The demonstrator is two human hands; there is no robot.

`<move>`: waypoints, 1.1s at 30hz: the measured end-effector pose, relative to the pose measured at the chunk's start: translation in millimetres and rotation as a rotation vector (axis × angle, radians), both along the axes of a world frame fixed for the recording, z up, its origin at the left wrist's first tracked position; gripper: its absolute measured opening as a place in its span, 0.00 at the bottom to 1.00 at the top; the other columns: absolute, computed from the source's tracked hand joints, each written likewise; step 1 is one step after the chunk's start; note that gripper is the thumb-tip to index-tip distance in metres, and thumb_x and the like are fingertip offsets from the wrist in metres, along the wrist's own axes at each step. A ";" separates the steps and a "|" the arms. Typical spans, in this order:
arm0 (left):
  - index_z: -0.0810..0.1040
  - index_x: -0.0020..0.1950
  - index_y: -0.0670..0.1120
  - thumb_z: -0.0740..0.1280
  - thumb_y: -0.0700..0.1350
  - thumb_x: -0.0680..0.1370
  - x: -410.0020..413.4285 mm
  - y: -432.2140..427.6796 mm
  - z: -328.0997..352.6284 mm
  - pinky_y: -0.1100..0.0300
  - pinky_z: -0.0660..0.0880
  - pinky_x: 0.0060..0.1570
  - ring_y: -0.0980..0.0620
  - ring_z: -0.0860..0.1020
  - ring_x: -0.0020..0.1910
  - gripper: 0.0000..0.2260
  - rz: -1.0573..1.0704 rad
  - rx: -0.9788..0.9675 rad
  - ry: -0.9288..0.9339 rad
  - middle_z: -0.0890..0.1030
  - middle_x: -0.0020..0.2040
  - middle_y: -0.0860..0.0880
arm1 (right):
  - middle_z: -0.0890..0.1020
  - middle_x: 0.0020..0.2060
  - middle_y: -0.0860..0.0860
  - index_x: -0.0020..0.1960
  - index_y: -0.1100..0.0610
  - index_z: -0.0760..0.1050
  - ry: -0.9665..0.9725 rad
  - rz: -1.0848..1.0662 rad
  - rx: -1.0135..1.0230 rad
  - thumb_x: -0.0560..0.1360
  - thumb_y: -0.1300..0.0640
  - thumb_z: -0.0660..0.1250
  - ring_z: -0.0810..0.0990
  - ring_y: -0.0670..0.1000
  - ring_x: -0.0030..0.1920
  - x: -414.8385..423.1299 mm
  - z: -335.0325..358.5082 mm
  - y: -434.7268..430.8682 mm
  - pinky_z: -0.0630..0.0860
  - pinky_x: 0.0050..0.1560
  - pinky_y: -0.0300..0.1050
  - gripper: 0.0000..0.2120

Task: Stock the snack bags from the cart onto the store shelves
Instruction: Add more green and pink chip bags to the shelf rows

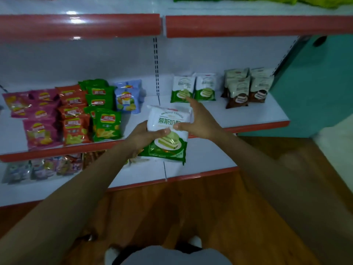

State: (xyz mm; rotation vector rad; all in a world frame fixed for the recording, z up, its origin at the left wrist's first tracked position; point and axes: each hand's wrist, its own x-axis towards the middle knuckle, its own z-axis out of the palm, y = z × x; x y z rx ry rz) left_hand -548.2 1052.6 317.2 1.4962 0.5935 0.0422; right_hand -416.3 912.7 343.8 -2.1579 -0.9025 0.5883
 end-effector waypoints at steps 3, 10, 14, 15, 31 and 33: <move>0.78 0.54 0.50 0.73 0.44 0.71 30.8 -26.2 -7.2 0.54 0.80 0.50 0.50 0.83 0.49 0.13 0.132 -0.042 0.000 0.83 0.54 0.47 | 0.67 0.70 0.56 0.78 0.53 0.48 0.280 -0.105 -0.048 0.70 0.48 0.73 0.70 0.54 0.68 18.6 -13.7 -39.3 0.71 0.57 0.44 0.46; 0.78 0.54 0.52 0.74 0.44 0.71 93.2 -64.9 -18.7 0.52 0.79 0.52 0.49 0.82 0.50 0.14 0.136 -0.003 0.018 0.83 0.53 0.49 | 0.79 0.58 0.54 0.69 0.51 0.63 0.552 -0.179 0.042 0.75 0.50 0.69 0.80 0.53 0.55 60.2 -49.0 -72.5 0.80 0.50 0.51 0.26; 0.78 0.51 0.52 0.71 0.46 0.74 131.3 -63.9 -22.2 0.56 0.81 0.46 0.51 0.84 0.46 0.08 0.048 -0.072 -0.001 0.85 0.49 0.50 | 0.80 0.53 0.57 0.65 0.55 0.68 0.553 -0.281 0.126 0.76 0.57 0.68 0.81 0.53 0.46 95.9 -58.6 -68.6 0.80 0.39 0.43 0.19; 0.78 0.51 0.50 0.69 0.45 0.75 141.9 -62.5 -21.5 0.59 0.81 0.42 0.52 0.84 0.43 0.06 0.027 -0.111 -0.013 0.86 0.45 0.51 | 0.81 0.53 0.57 0.64 0.56 0.69 0.534 -0.299 0.144 0.76 0.59 0.68 0.81 0.54 0.47 105.5 -60.3 -67.1 0.80 0.40 0.43 0.18; 0.77 0.62 0.50 0.74 0.52 0.71 278.3 -61.7 -45.1 0.65 0.75 0.44 0.57 0.79 0.51 0.21 0.245 0.026 0.057 0.80 0.56 0.50 | 0.80 0.59 0.58 0.67 0.61 0.69 0.407 -0.398 0.142 0.73 0.63 0.70 0.79 0.53 0.50 262.0 -86.0 -42.9 0.78 0.51 0.48 0.24; 0.74 0.65 0.52 0.74 0.52 0.67 289.0 -71.0 -50.1 0.54 0.76 0.55 0.51 0.78 0.58 0.27 0.270 -0.019 0.057 0.80 0.58 0.47 | 0.79 0.59 0.58 0.69 0.60 0.68 0.419 -0.382 0.142 0.74 0.65 0.69 0.78 0.52 0.50 275.9 -92.6 -44.2 0.77 0.50 0.46 0.24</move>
